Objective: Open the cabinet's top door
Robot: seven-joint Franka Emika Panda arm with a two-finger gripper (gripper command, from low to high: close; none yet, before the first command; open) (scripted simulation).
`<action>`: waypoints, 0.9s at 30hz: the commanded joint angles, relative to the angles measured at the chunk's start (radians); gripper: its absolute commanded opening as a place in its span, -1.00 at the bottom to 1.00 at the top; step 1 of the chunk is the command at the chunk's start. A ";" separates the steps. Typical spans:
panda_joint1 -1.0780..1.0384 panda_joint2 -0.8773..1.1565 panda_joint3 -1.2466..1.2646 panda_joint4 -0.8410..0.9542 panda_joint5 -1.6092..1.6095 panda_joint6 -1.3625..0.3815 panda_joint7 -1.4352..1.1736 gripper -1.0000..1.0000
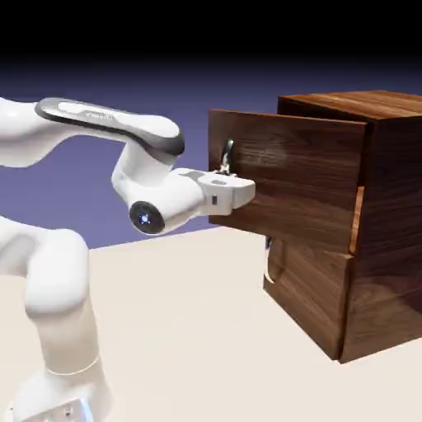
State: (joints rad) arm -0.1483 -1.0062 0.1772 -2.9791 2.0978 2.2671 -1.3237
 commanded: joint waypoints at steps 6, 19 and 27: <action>-0.039 -0.033 -0.170 -0.034 -0.258 -0.150 0.061 -1.00; -0.126 0.157 -0.594 0.098 -0.823 -0.595 0.056 -1.00; -0.040 0.444 -0.845 0.356 -1.075 -0.931 -0.035 -1.00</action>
State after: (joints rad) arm -0.1885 -0.5627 -0.6680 -2.6233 1.0216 1.3353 -1.3587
